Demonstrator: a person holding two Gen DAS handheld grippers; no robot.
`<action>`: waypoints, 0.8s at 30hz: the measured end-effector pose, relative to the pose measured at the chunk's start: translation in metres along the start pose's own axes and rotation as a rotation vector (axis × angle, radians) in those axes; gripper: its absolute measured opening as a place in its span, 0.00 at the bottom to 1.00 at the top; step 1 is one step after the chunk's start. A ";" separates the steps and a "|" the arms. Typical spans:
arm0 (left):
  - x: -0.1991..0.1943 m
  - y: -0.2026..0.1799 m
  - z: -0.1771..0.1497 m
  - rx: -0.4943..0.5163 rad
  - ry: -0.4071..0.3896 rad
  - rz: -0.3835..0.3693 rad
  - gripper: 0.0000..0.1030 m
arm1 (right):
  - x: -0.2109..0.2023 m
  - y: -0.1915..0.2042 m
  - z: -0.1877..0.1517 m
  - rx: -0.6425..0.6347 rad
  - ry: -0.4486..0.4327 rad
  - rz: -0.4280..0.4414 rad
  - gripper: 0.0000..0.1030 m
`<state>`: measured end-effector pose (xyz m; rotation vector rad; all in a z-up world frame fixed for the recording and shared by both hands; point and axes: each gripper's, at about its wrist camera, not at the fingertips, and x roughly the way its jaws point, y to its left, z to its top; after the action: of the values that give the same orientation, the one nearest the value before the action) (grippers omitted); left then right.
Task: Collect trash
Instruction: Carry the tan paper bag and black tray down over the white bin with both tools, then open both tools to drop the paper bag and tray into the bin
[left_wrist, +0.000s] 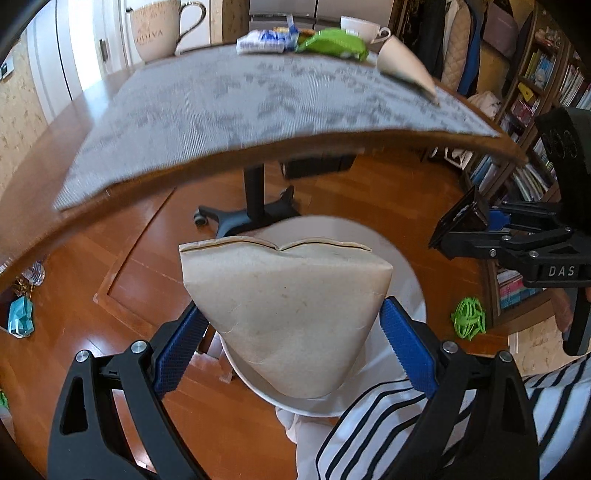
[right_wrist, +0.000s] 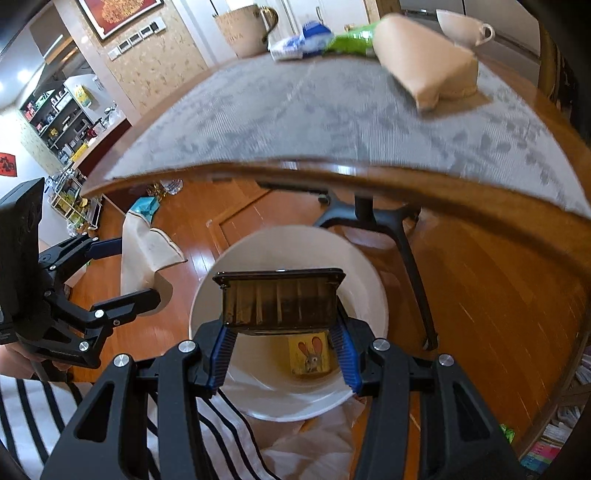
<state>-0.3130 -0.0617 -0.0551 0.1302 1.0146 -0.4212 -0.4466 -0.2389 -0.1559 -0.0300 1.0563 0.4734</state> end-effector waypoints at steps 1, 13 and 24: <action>0.005 0.001 -0.002 0.001 0.012 0.004 0.92 | 0.004 -0.001 -0.002 0.001 0.011 -0.002 0.46; 0.041 0.004 -0.018 -0.002 0.101 0.024 0.92 | 0.040 -0.008 -0.015 0.010 0.091 -0.009 0.46; 0.064 0.005 -0.022 0.008 0.150 0.037 0.92 | 0.065 -0.011 -0.017 0.013 0.139 -0.030 0.46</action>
<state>-0.2989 -0.0684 -0.1211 0.1897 1.1563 -0.3859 -0.4304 -0.2298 -0.2213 -0.0675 1.1941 0.4420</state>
